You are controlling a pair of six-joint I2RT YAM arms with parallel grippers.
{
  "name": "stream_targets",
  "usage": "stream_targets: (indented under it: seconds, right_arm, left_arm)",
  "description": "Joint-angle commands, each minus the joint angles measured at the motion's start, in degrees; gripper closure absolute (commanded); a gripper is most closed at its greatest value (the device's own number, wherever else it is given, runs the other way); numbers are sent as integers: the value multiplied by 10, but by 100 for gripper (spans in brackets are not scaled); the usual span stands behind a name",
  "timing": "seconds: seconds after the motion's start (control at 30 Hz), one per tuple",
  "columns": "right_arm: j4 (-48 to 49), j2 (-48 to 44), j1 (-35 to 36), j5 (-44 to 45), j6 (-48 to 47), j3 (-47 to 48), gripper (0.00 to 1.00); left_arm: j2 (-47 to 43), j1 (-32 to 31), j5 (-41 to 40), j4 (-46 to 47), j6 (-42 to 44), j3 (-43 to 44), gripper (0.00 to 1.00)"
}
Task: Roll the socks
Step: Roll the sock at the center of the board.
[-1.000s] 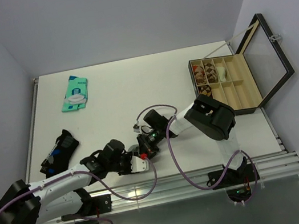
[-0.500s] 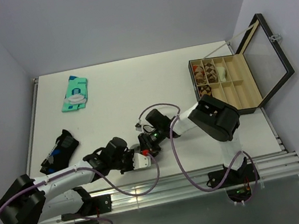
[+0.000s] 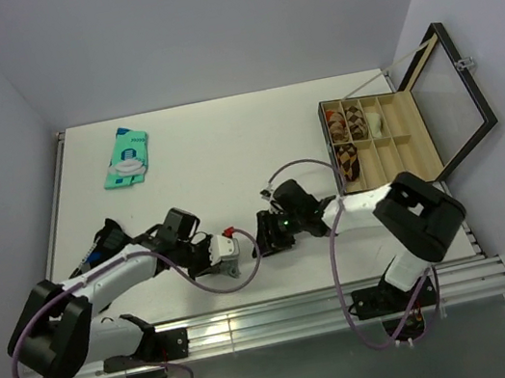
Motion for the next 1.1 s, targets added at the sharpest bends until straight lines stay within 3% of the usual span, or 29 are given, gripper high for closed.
stream_targets:
  seconds: [0.0,0.1,0.3,0.5,0.63,0.8,1.07]
  right_arm:
    - [4,-79,-6,102,0,-32,53]
    - [-25,-162,15,210,-27,-57,53]
    - [16,-334,65,325,-73,-139,52]
    - [13,-429,196,454,-145,-149,51]
    - [40,-397,276,490,-178,-140,52]
    - [31,-244,347,531,-209,-54,54]
    - [33,-87,402,553,-275,51,56]
  left_arm:
    - [37,28,65,-107,69,47,100]
    - [94,45,105,-189,113,92,100]
    - [197,86,146,-311,176,174,100]
    - [323,107,166,-414,217,264,100]
    - [391,108,167,-443,212,301,100]
    - [438,108,165,-455,189,334,100]
    - [478,108,145,-457,151,360,100]
